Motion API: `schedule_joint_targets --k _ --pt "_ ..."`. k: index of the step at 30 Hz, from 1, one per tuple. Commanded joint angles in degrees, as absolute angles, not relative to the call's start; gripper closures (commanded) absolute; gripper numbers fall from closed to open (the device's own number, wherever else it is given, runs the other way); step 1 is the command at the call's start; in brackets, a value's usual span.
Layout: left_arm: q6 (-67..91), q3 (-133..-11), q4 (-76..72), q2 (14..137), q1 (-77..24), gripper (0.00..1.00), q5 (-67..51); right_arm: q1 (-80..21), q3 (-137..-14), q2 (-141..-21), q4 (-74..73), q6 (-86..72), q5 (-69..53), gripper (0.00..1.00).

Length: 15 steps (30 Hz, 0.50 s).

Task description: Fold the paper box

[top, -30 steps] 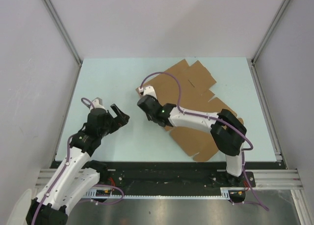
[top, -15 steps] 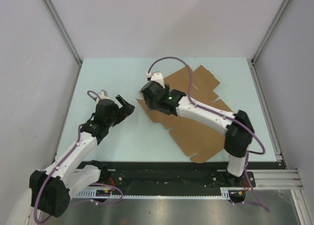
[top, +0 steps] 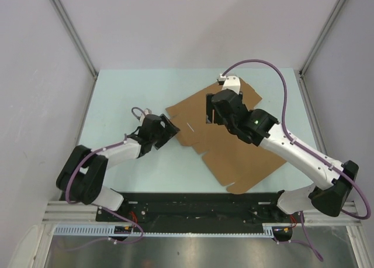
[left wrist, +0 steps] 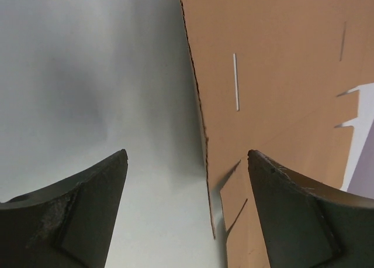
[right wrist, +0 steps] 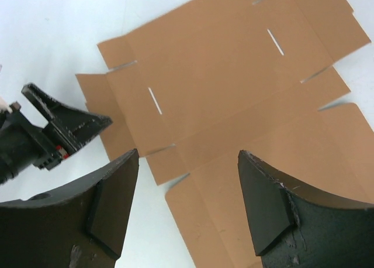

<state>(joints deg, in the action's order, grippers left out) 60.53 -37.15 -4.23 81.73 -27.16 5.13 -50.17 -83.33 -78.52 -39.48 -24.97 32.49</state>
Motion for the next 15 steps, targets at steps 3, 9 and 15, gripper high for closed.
schedule_joint_targets --k 3,9,15 --pt "56.35 -46.66 -5.72 89.55 -26.9 0.19 0.44 -47.29 -79.81 -74.54 -41.66 -24.08 32.87 0.27" --pt "48.09 -53.6 1.64 93.6 -24.79 0.79 -4.22 -44.74 -76.2 -71.64 -40.69 -23.38 31.91 0.27" --pt "37.11 -62.92 12.72 96.67 -21.19 1.0 -9.9 -42.63 -75.06 -69.44 -40.69 -21.01 31.47 0.28"
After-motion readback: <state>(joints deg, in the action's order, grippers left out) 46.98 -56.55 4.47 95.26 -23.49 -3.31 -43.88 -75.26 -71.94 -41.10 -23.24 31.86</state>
